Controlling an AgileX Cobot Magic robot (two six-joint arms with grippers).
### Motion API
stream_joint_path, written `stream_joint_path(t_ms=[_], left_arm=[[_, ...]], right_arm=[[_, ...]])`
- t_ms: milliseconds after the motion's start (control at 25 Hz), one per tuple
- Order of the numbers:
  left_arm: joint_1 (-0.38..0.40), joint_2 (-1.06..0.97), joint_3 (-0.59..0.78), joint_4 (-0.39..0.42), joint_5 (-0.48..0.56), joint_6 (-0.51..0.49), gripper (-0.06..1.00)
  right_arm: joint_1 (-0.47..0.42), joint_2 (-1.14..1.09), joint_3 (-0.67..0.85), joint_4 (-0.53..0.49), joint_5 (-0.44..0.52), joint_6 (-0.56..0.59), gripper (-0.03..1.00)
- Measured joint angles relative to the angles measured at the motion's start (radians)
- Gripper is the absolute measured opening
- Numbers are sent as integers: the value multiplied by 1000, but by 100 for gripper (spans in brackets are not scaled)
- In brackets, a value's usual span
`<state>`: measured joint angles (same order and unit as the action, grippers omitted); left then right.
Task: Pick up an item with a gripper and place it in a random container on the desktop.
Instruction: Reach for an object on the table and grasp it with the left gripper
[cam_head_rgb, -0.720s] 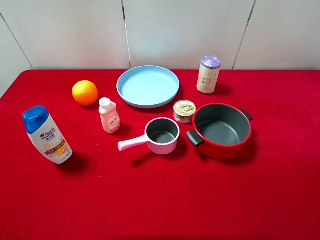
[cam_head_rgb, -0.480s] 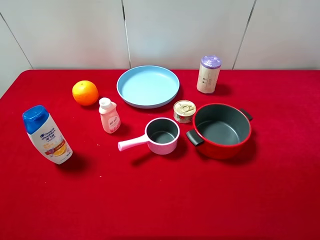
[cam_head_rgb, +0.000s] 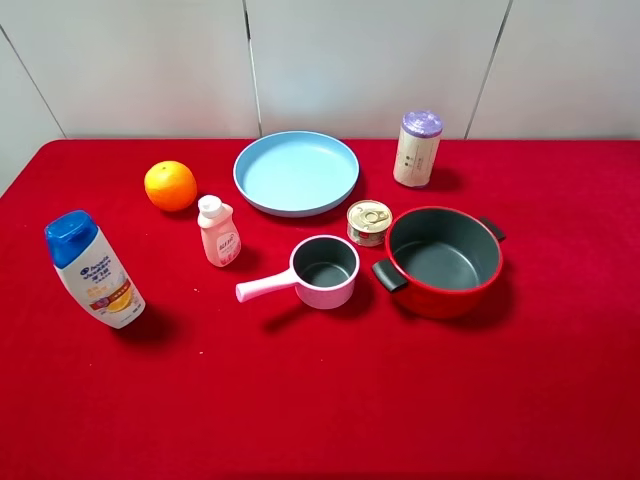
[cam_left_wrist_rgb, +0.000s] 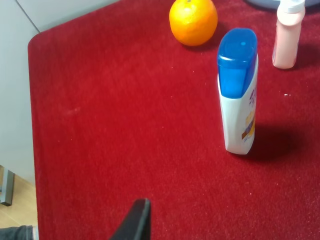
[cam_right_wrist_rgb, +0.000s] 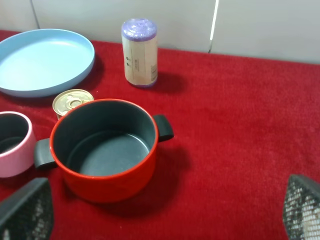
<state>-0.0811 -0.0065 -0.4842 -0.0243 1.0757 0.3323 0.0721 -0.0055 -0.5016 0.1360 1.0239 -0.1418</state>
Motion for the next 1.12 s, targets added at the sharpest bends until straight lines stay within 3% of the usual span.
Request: stream_joint_path(t_ms=[1120], left_arm=[[0, 0, 0, 0, 0, 0, 98]], right_arm=[[0, 0, 0, 13, 0, 0, 69]])
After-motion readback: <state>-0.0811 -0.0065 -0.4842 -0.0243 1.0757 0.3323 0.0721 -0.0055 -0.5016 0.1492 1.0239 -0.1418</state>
